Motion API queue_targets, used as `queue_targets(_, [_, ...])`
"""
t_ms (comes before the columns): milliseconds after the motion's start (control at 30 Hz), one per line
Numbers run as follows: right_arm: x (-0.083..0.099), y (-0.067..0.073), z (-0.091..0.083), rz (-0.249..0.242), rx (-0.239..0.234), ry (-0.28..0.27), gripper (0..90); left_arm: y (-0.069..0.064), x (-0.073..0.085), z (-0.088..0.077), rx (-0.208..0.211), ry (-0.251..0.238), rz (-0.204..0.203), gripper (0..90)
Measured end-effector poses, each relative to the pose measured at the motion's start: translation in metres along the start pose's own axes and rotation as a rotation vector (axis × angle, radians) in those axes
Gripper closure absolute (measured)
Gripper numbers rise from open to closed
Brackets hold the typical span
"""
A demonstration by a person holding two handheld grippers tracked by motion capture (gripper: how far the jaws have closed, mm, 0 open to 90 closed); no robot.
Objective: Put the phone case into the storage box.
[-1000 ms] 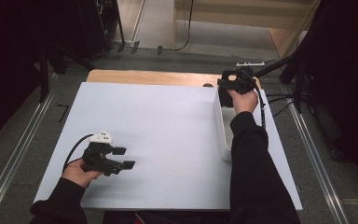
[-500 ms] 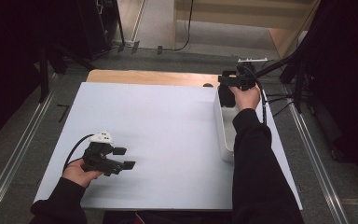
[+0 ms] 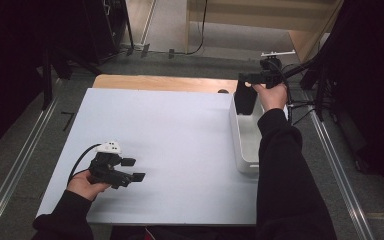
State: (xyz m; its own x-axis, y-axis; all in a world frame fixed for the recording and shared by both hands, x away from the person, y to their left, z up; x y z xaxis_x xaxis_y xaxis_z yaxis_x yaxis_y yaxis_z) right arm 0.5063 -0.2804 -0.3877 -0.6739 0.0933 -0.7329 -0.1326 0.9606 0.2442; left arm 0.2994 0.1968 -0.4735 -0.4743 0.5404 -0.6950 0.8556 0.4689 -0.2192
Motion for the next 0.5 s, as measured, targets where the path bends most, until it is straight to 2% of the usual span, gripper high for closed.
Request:
queue_targets(267, [-0.011, 0.008, -0.016, -0.001, -0.031, 0.015, 0.6, 0.000, 0.000, 0.000, 0.000, 0.005, 0.000, 26.8])
queue_targets(500, [-0.014, 0.025, -0.032, -0.049, -0.095, 0.017, 0.6, 0.001, 0.000, -0.001, -0.002, 0.010, -0.002, 26.8])
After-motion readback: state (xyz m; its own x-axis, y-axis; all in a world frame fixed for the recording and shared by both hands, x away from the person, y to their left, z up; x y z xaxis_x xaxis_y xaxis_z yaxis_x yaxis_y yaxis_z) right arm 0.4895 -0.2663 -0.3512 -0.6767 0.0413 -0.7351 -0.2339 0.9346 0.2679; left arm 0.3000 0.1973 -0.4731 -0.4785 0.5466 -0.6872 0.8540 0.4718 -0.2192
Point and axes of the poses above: each handheld gripper's, and its own axes: z roughly forward along the jaws, x roughly out of its underside, y roughly to its left, the point moved 2 cm from there along z, roughly forward along the jaws, and after that the axes turned 6 degrees about z, right-handed, at the moved point
